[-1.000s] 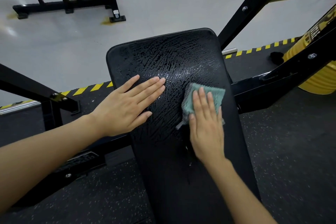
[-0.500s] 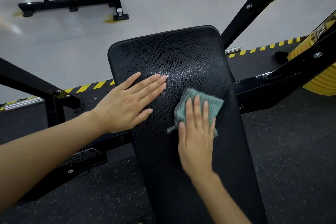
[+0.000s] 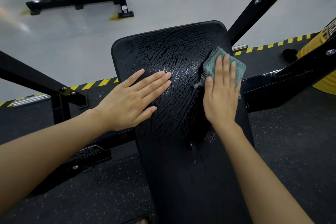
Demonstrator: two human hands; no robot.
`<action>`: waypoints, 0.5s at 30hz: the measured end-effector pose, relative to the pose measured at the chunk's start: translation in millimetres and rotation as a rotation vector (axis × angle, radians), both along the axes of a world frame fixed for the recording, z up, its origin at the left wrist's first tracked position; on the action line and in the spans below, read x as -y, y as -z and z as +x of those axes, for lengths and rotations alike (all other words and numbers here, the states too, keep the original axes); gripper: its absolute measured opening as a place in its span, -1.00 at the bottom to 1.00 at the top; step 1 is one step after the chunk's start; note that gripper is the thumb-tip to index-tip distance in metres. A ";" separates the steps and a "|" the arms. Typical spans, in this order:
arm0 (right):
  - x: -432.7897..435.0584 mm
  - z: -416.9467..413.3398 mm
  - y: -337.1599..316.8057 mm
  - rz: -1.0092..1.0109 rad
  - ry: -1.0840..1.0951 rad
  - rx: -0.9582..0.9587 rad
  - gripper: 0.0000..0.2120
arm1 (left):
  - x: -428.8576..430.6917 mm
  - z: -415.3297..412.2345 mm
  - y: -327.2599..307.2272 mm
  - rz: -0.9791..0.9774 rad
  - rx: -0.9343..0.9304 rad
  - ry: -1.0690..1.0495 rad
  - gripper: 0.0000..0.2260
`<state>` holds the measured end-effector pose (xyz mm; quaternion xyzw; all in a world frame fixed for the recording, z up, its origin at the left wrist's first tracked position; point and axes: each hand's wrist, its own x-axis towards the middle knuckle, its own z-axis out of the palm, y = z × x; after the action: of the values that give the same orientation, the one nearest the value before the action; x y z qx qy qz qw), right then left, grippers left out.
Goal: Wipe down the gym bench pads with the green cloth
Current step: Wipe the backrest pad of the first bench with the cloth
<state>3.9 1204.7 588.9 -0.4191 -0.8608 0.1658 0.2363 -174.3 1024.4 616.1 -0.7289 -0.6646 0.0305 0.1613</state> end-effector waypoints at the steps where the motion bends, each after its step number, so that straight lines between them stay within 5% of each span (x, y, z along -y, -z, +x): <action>1: -1.6 -2.9 -2.9 -0.026 0.010 -0.014 -0.45 | 0.1 0.2 0.3 0.003 -0.002 -0.001 -0.44; 15: 136.7 32.1 37.8 -0.038 -0.075 0.054 -0.46 | 0.2 1.6 -1.5 0.025 -0.008 0.008 -0.44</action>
<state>36.0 1067.9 551.1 -0.3951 -0.8787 0.1796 0.1988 -172.8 1024.2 617.6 -0.7293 -0.6615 0.0245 0.1732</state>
